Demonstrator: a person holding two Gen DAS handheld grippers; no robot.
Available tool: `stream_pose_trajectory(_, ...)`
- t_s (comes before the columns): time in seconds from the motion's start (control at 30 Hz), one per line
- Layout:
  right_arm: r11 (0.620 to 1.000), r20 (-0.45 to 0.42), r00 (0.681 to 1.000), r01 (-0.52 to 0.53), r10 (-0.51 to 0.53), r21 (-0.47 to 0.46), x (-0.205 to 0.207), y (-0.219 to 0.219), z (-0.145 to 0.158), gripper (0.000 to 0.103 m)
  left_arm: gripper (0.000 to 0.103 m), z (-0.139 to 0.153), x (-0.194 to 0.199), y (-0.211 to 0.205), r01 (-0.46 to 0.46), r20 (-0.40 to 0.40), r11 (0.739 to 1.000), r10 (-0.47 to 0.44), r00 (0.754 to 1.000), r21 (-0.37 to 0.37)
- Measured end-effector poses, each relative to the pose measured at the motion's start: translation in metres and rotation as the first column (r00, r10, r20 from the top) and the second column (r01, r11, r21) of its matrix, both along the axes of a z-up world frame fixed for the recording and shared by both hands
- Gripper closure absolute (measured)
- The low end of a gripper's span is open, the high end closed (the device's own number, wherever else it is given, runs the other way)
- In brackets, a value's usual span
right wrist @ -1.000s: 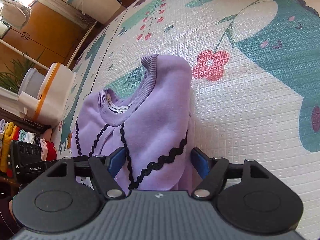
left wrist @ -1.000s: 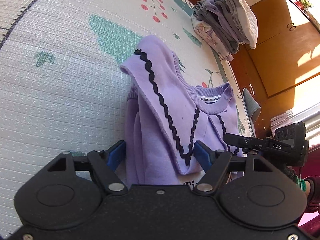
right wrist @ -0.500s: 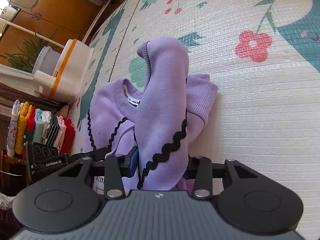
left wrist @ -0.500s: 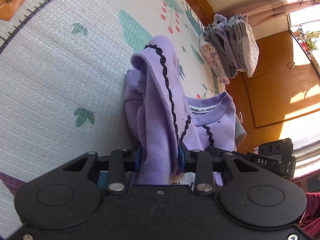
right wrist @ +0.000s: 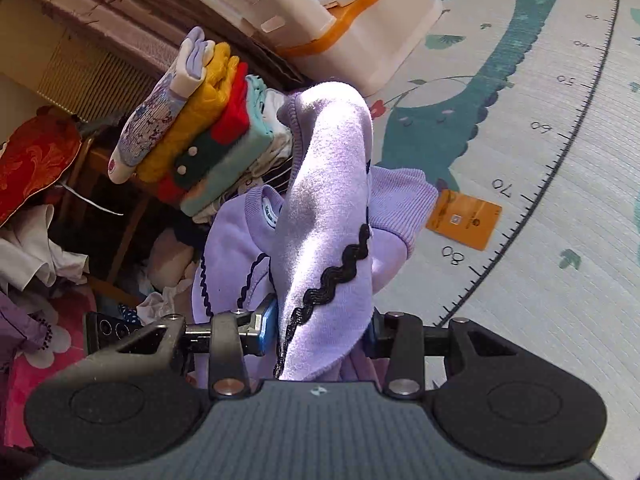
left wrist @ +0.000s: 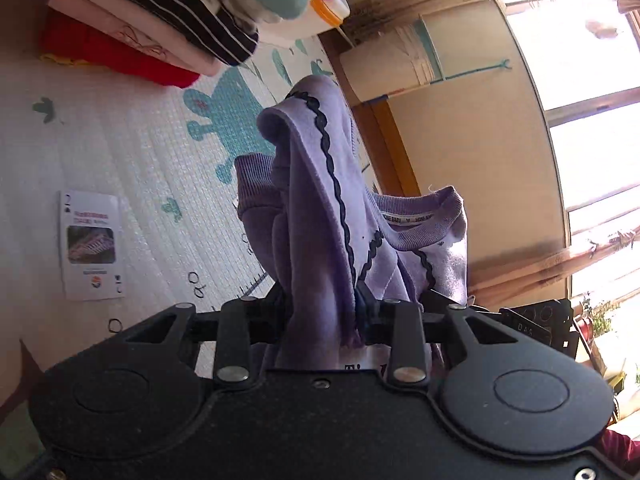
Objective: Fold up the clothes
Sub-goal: 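Grasp the folded sweatshirt with both grippers and lift it, then carry the sweatshirt to the clothes pile and open both grippers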
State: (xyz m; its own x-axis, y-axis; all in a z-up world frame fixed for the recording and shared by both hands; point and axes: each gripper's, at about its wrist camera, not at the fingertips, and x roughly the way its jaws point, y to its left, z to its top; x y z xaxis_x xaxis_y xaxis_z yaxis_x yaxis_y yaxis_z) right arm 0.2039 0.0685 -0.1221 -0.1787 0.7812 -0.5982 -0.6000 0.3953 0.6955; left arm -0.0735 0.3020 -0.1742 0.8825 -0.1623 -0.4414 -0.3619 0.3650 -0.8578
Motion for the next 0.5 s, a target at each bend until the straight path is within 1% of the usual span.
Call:
stream_pose_trajectory(0.07,0.997,-0.016,0.997,-0.076,0.076,0.010,-0.026,0.044,-0.007,0.061,0.071,0.002,-0.039,0.021,-0.082,-0.020,0.997,0.082,0.996,-0.003)
stream_pose_trajectory(0.13,0.990,-0.038,0.989,-0.142,0.143,0.015,-0.054,0.083,-0.018,0.061,0.071,-0.001,-0.080,0.037,-0.158,-0.048,0.987,0.157,0.986,-0.017)
stream_pose_trajectory(0.23,0.970,-0.080,0.966,-0.244,0.245,0.025,-0.095,0.133,-0.033,0.061,0.072,-0.002,-0.145,0.057,-0.271,-0.094,0.962,0.268,0.959,-0.028)
stream_pose_trajectory(0.3,0.954,-0.099,0.949,-0.298,0.300,0.036,-0.120,0.162,-0.036,0.061,0.072,0.005,-0.177,0.064,-0.331,-0.110,0.943,0.327,0.939,-0.023)
stream_pose_trajectory(0.4,0.925,-0.102,0.920,-0.372,0.379,0.080,-0.147,0.199,-0.027,0.061,0.072,0.024,-0.214,0.078,-0.396,-0.100,0.918,0.394,0.914,0.005)
stream_pose_trajectory(0.5,0.900,-0.087,0.899,-0.419,0.430,0.118,-0.160,0.235,-0.011,0.061,0.072,0.041,-0.237,0.091,-0.455,-0.052,0.890,0.456,0.888,0.038)
